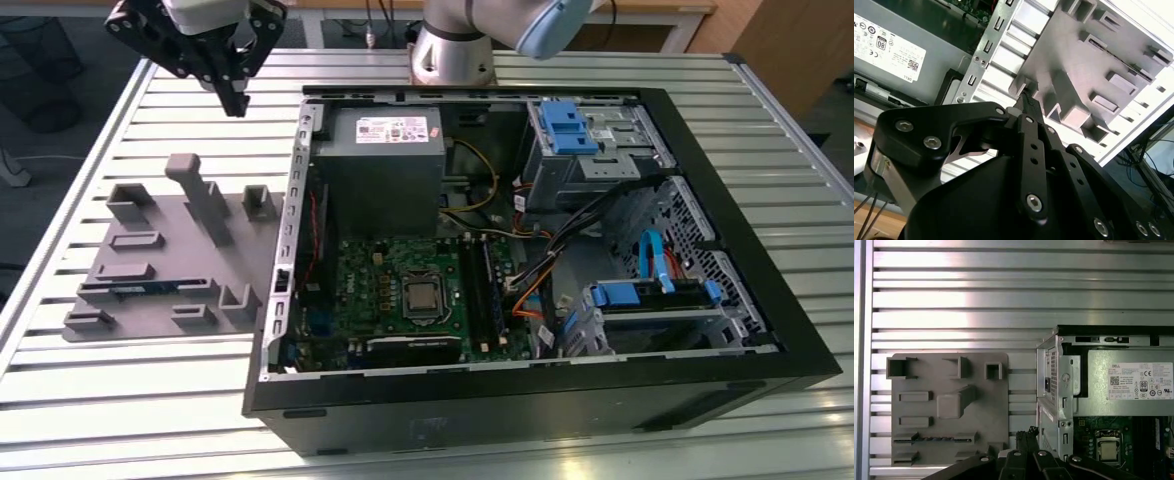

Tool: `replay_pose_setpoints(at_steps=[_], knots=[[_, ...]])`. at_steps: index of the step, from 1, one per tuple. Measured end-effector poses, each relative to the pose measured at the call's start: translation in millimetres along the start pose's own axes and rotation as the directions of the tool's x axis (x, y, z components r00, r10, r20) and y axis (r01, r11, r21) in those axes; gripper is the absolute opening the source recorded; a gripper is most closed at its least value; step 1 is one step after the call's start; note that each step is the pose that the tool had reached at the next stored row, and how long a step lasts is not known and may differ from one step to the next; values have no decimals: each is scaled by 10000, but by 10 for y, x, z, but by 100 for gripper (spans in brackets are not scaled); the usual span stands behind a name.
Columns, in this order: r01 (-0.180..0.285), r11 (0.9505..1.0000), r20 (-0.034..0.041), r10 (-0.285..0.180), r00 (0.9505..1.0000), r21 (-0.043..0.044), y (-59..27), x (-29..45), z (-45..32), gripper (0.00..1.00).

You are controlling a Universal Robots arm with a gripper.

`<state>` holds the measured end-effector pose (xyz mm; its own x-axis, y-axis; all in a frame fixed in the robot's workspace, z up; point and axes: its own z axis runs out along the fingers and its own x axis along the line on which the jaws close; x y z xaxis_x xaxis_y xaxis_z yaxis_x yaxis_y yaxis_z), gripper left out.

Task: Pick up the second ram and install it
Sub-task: 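Reach for the second ram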

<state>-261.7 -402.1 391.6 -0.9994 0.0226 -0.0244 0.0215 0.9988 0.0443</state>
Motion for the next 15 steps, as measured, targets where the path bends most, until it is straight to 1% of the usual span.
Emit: replay_pose_setpoints(at_steps=[15], knots=[[1,10000,0,-1,10000,0,-12,186,-4,11]])
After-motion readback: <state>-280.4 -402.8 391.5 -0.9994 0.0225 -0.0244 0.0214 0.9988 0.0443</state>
